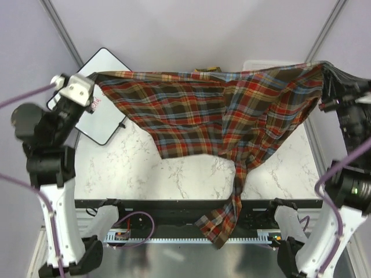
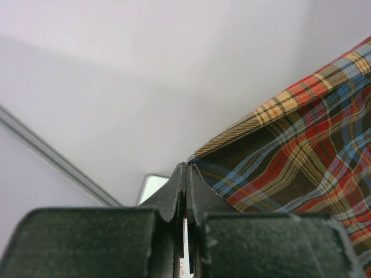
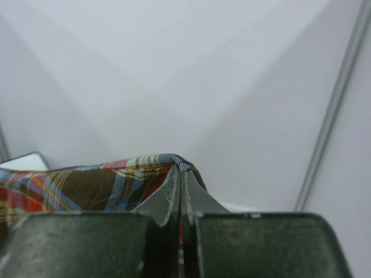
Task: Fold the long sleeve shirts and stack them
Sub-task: Flatten the shirt out
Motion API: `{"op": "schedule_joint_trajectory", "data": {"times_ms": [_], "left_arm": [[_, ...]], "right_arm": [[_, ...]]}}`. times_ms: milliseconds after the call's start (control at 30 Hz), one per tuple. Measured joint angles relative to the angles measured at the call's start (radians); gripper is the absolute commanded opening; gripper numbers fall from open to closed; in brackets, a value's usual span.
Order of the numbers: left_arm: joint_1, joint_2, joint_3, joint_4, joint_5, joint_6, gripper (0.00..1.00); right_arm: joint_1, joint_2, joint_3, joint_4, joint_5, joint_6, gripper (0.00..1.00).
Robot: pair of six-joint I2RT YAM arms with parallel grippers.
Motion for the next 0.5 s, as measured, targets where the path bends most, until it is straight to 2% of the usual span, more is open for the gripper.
{"op": "schedule_joint_trajectory", "data": {"times_ms": [267,500], "left_arm": [[0.002,-0.293,0.083,0.001,-0.063,-0.003,0.02],[0.004,-0.307,0.225,-0.004,-0.145,-0.005,0.02]], "right_arm": [[0.005,-0.222,0.157,-0.024,0.241,-0.119,0.00],[0.041,-0.236,0.372,-0.050,0.360,-0.186,0.00]]}}
